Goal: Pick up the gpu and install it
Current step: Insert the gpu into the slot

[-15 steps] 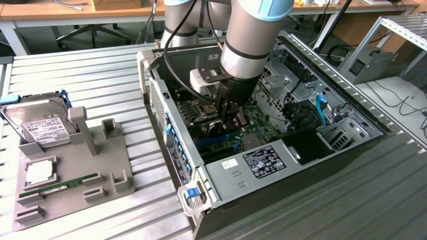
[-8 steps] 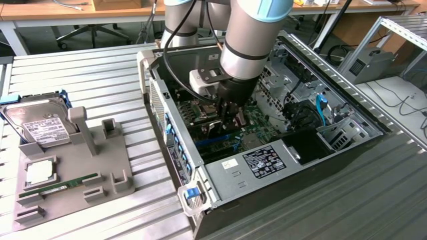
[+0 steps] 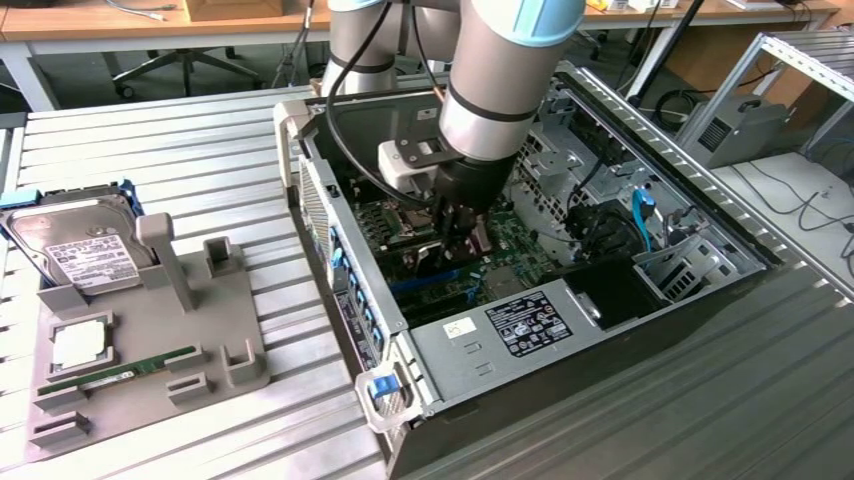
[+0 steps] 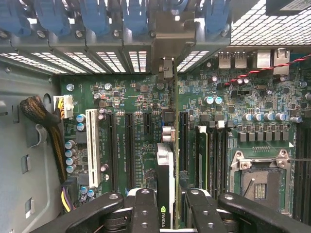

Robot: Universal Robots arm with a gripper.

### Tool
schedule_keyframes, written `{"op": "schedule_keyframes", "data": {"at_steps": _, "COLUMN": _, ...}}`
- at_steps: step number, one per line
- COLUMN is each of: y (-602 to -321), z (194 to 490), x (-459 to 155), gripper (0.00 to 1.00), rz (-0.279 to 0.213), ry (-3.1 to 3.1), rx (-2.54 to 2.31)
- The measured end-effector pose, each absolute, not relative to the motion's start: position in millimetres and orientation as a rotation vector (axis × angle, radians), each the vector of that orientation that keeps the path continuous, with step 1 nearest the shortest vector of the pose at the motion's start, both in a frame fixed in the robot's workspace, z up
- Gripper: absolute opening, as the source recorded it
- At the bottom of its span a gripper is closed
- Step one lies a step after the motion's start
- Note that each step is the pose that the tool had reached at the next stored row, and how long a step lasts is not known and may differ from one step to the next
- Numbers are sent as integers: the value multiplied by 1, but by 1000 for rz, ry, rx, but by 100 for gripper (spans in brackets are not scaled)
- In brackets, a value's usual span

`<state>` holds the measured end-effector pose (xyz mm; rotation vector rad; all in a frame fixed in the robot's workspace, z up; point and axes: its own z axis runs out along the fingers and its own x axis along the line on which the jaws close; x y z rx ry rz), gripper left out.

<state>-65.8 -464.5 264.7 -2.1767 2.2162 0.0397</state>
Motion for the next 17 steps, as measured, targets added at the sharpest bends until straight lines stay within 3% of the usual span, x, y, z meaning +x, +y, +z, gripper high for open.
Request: {"op": "schedule_keyframes", "data": {"at_steps": 17, "y": -465, "z": 260, "x": -66, "gripper": 27, "rz": 40, "ry": 2216, "rx": -2177}}
